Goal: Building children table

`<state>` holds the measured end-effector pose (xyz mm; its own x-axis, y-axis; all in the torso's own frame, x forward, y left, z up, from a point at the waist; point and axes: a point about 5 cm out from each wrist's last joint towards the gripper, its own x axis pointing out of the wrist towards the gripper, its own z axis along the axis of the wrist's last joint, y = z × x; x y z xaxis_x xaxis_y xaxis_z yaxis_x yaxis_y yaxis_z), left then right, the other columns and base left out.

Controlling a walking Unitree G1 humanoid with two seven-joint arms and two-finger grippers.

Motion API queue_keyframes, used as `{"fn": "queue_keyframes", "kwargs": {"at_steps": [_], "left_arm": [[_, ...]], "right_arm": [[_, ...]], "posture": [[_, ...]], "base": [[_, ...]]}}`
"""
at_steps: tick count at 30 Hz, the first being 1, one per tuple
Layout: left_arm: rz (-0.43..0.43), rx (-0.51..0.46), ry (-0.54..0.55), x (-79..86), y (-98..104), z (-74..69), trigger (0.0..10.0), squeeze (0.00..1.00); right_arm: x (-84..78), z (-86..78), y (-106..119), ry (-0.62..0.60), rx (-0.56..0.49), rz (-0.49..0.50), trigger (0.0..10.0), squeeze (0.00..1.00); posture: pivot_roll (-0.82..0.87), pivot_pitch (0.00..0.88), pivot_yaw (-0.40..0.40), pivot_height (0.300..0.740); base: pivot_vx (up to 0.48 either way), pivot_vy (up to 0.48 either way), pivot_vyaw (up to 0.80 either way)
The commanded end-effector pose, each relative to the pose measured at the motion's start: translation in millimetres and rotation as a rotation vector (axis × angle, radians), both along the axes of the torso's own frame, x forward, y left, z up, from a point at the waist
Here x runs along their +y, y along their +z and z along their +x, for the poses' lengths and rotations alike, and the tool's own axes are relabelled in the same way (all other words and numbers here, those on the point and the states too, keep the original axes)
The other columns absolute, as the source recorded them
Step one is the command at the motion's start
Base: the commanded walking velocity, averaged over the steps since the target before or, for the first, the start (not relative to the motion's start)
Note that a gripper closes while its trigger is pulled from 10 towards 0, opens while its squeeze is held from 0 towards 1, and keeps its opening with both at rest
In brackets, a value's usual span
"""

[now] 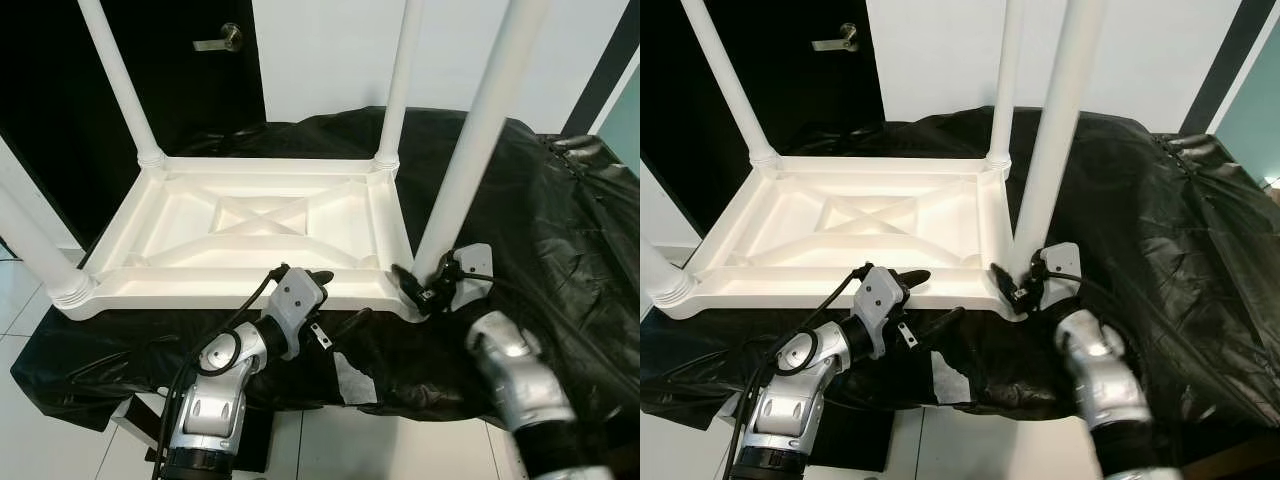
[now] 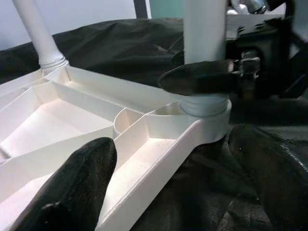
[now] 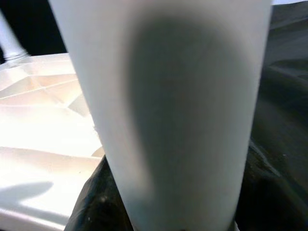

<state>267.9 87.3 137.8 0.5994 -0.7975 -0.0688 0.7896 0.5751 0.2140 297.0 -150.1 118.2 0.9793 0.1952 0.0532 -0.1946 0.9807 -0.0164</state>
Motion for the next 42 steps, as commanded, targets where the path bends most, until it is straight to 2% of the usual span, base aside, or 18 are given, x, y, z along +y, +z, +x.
{"fn": "queue_keyframes", "kwargs": {"at_steps": [1, 2, 4, 5, 19, 20, 21, 22, 29, 31, 32, 33, 35, 36, 39, 42], "left_arm": [[-0.021, -0.017, 0.158, 4.9, 0.8, 7.6, 10.0, 0.0], [-0.021, -0.017, 0.158, 4.9, 0.8, 7.6, 10.0, 0.0], [-0.024, -0.018, 0.16, 4.5, 0.8, 7.5, 10.0, 0.0], [-0.029, -0.019, 0.161, 4.1, 1.3, 7.4, 10.0, 0.0], [-0.029, -0.016, 0.165, 4.7, 0.1, 9.5, 10.0, 0.0], [-0.03, -0.016, 0.167, 4.7, 0.0, 9.5, 10.0, 0.0], [-0.03, -0.016, 0.167, 4.7, 0.0, 9.5, 10.0, 0.0], [-0.029, -0.018, 0.168, 4.7, 0.3, 9.5, 10.0, 0.0], [-0.031, -0.02, 0.172, 4.5, 0.4, 9.8, 10.0, 0.0], [-0.031, -0.023, 0.17, 4.6, 1.4, 10.4, 10.0, 0.0], [-0.031, -0.025, 0.169, 4.8, 1.7, 10.6, 10.0, 0.0], [-0.031, -0.025, 0.169, 4.8, 1.7, 10.6, 10.0, 0.0], [-0.029, -0.026, 0.165, 4.4, 1.9, 11.1, 10.0, 0.0], [-0.029, -0.026, 0.165, 4.4, 1.9, 11.1, 10.0, 0.0], [-0.025, -0.03, 0.152, 2.4, 2.4, 11.6, 10.0, 0.0], [-0.025, -0.03, 0.149, 2.0, 2.6, 11.8, 10.0, 0.0]], "right_arm": [[-5.9, -3.3, -7.6, -0.187, 0.032, 0.014, 10.0, 0.0], [-5.9, -3.3, -7.6, -0.187, 0.032, 0.014, 10.0, 0.0], [-1.5, -8.7, -11.0, -0.34, 0.047, 0.063, 10.0, 0.0], [2.7, -10.7, -11.9, -0.361, 0.055, 0.075, 10.0, 0.0], [14.2, -13.9, -10.4, -0.317, 0.055, 0.043, 10.0, 0.0], [15.4, -13.8, -8.9, -0.303, 0.045, 0.04, 10.0, 0.58], [15.4, -13.8, -8.9, -0.303, 0.045, 0.04, 10.0, 0.58], [16.3, -14.5, -7.0, -0.293, 0.034, 0.034, 10.0, 1.0], [14.2, -19.1, -0.7, -0.19, -0.015, 0.026, 10.0, 1.0], [6.7, -20.2, 5.2, -0.071, -0.04, 0.026, 10.0, 1.0], [1.3, -20.5, 7.2, 0.01, -0.041, 0.016, 10.0, 0.0], [1.3, -20.5, 7.2, 0.01, -0.041, 0.016, 10.0, 0.0], [-6.2, -20.8, 9.1, 0.114, -0.043, -0.018, 10.0, 0.0], [-6.2, -20.8, 9.1, 0.114, -0.043, -0.018, 10.0, 0.0], [-14.2, -16.2, 6.7, 0.259, -0.014, -0.079, 10.0, 0.0], [-15.4, -14.8, 6.4, 0.287, -0.005, -0.081, 10.0, 0.0]], "posture": [[0.01, 0.0, -0.016, 0.74], [0.01, 0.0, -0.016, 0.74], [0.01, 0.0, -0.017, 0.74], [0.01, 0.0, -0.015, 0.74], [0.0, 0.0, -0.02, 0.74], [0.0, 0.0, -0.021, 0.74], [0.0, 0.0, -0.021, 0.74], [0.0, 0.0, -0.024, 0.74], [0.01, 0.0, -0.026, 0.74], [0.01, 0.0, -0.022, 0.74], [0.0, 0.0, -0.019, 0.74], [0.0, 0.0, -0.019, 0.74], [0.0, 0.0, -0.014, 0.74], [0.0, 0.0, -0.014, 0.74], [0.0, 0.0, -0.003, 0.74], [0.0, 0.0, -0.003, 0.74]], "base": [[0.0, 0.0, 0.0], [0.0, 0.0, 0.0], [0.0, 0.0, 0.0], [0.0, 0.0, 0.0], [0.0, 0.0, 0.0], [0.0, 0.0, 0.0], [0.0, 0.0, 0.0], [0.0, 0.0, 0.0], [0.0, 0.0, 0.0], [0.0, 0.0, 0.0], [0.0, 0.0, 0.0], [0.0, 0.0, 0.0], [0.0, 0.0, 0.0], [0.0, 0.0, 0.0], [0.0, 0.0, 0.0], [0.0, 0.0, 0.0]]}}
